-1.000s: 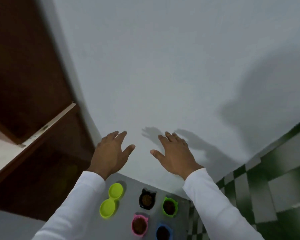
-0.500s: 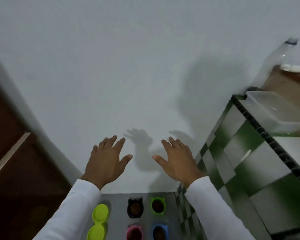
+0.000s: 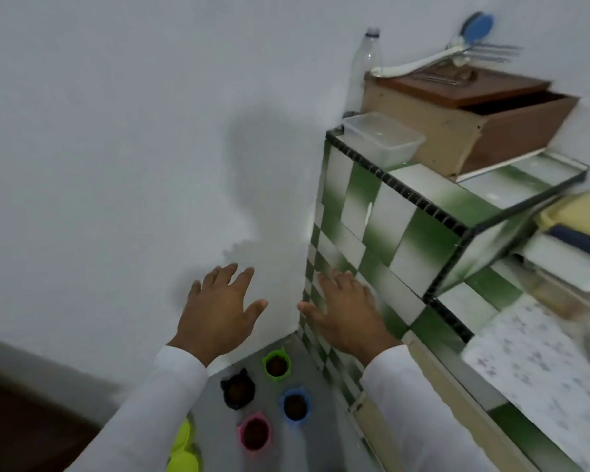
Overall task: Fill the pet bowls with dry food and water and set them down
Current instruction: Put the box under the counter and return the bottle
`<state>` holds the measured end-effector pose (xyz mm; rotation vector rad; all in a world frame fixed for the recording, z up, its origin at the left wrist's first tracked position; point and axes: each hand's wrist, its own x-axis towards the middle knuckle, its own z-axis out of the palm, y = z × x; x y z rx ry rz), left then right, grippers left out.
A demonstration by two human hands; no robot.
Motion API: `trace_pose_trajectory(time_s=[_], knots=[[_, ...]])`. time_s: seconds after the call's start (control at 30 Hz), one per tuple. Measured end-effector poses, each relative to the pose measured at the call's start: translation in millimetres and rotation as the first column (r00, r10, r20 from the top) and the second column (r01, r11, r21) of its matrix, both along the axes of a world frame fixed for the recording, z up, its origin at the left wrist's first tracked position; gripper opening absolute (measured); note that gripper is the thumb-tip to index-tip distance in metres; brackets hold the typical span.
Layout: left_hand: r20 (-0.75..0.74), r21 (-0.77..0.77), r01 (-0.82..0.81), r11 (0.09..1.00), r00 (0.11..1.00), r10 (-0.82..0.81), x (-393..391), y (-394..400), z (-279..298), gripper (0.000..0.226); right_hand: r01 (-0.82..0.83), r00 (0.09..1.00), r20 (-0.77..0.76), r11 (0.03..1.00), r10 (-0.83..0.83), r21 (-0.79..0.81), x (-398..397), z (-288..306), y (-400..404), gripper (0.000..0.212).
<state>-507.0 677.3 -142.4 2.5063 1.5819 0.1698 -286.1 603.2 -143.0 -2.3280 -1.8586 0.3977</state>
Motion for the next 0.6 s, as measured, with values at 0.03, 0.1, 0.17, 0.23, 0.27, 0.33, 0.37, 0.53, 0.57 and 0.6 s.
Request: trace_pose_trajectory(time_s=[0.03,0.1,0.17,0.23,0.27,0.33,0.37,0.53,0.57,0.6], knots=[[-0.001,0.002,0.031,1.000,1.000,-0.031,7.3,-4.4,-0.7,0.073,0.027,1.000,0.001,1.000,-0.027,0.014,5.1,1.9,-9.9,0.080],[0.004,0.013,0.100,0.995,0.995,-0.100,26.1,-15.2,-1.0,0.073,0.083,0.997,-0.013,0.996,-0.082,0.040,17.7,4.1,-33.1,0.078],[0.021,0.013,0.156,0.988,0.988,-0.156,44.5,-26.3,-1.3,0.072,0.131,0.991,-0.031,0.990,-0.130,0.054,30.4,6.0,-55.5,0.077],[0.028,0.002,0.209,0.978,0.978,-0.209,62.7,-38.1,-1.5,0.073,0.172,0.985,-0.025,0.984,-0.171,0.049,43.1,8.3,-79.0,0.077],[0.038,-0.004,0.233,0.973,0.972,-0.232,70.1,-43.2,-2.1,0.073,0.191,0.981,-0.020,0.980,-0.190,0.046,48.5,8.8,-89.1,0.077],[0.065,-0.017,0.285,0.958,0.957,-0.284,87.3,-56.1,-1.6,0.073,0.250,0.968,-0.014,0.967,-0.250,0.048,60.1,11.1,-113.9,0.077],[0.072,-0.018,0.314,0.949,0.947,-0.312,96.3,-63.7,-1.5,0.074,0.281,0.960,-0.016,0.958,-0.281,0.055,66.2,12.2,-128.0,0.077],[0.089,-0.016,0.427,0.904,0.901,-0.424,136.2,-105.7,-0.5,0.073,0.398,0.917,-0.020,0.914,-0.398,0.080,88.7,13.0,-195.2,0.076],[0.092,-0.010,0.441,0.897,0.894,-0.438,143.7,-116.5,0.8,0.073,0.421,0.907,-0.019,0.903,-0.421,0.081,92.4,13.0,-208.6,0.077],[0.092,-0.005,0.458,0.889,0.885,-0.456,153.4,-130.4,1.5,0.072,0.446,0.895,-0.018,0.891,-0.446,0.083,97.2,12.7,-225.3,0.078]])
